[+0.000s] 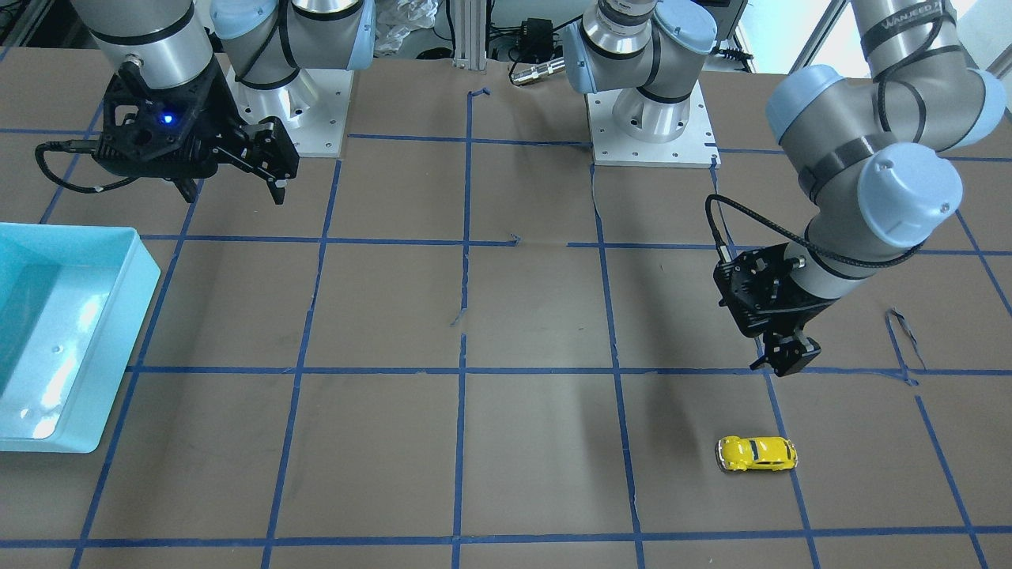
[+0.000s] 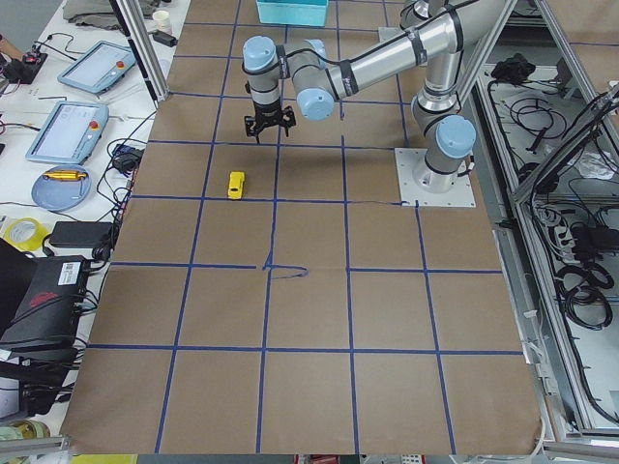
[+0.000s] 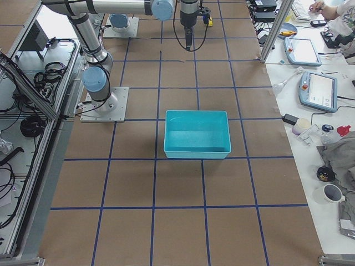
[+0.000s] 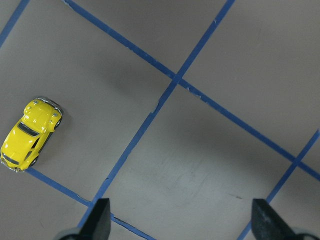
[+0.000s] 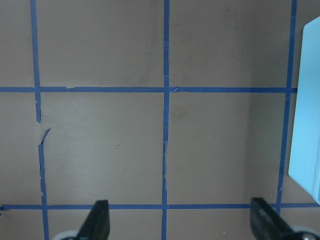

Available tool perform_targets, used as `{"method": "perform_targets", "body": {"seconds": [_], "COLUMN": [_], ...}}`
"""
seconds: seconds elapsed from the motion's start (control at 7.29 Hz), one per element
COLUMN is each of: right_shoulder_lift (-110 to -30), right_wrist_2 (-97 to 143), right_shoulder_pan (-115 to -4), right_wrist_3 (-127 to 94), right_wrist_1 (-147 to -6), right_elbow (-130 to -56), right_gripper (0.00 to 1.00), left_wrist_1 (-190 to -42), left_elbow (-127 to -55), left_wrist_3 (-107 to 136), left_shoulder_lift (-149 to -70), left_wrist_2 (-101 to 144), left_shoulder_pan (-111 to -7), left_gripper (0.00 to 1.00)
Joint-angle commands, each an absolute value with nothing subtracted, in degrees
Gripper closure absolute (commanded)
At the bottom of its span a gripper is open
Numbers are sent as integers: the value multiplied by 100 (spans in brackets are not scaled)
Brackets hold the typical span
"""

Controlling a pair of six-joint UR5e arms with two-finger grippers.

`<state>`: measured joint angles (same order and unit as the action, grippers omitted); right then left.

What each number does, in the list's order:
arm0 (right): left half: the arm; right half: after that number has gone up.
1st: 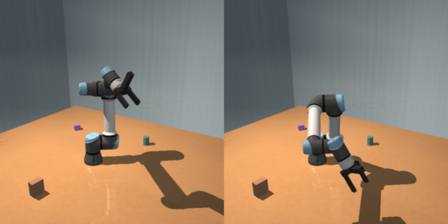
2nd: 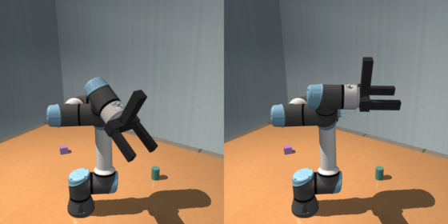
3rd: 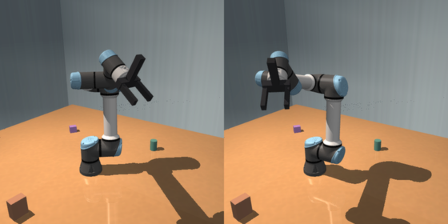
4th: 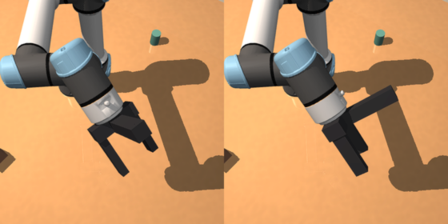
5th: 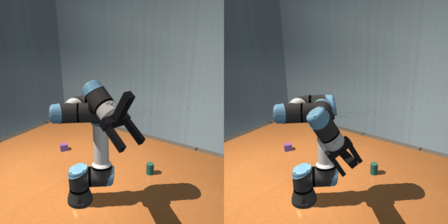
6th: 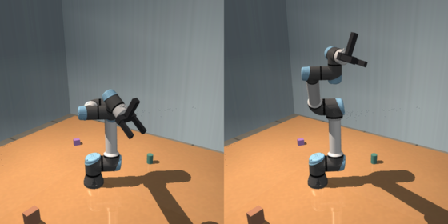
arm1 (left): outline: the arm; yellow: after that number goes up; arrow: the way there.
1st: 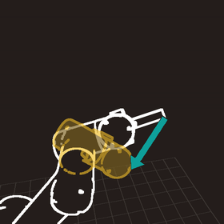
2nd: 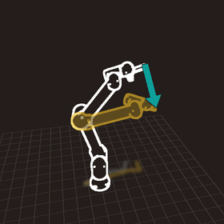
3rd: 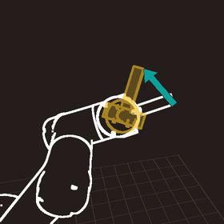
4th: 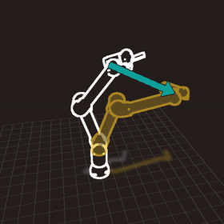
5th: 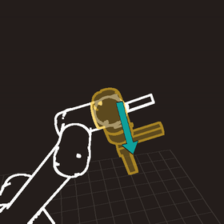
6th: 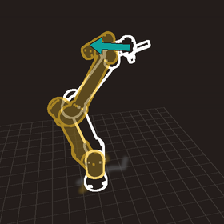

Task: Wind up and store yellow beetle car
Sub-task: 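Lower the left gripper onto the yellow beetle car and grip it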

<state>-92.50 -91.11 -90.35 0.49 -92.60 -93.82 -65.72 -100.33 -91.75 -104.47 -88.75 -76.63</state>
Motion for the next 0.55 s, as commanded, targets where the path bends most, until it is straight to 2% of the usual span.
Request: {"method": "perform_targets", "body": {"seconds": [0.0, 0.41], "right_shoulder_lift": [-9255, -9308], "right_wrist_2": [-9106, -9114], "right_shoulder_pan": [-9044, -9044], "right_wrist_3": [-8, -9], "right_wrist_1": [-9237, -9202], "right_elbow": [-9369, -9395], "right_gripper": [0, 0], "left_wrist_1": [-5593, -5589], "left_elbow": [-9967, -9142], "left_wrist_3": [-10410, -10705], "left_shoulder_lift": [-11063, -11863], "left_wrist_2": [-8877, -8877], "left_shoulder_pan": [-7655, -7655], "left_gripper": [0, 0]}}
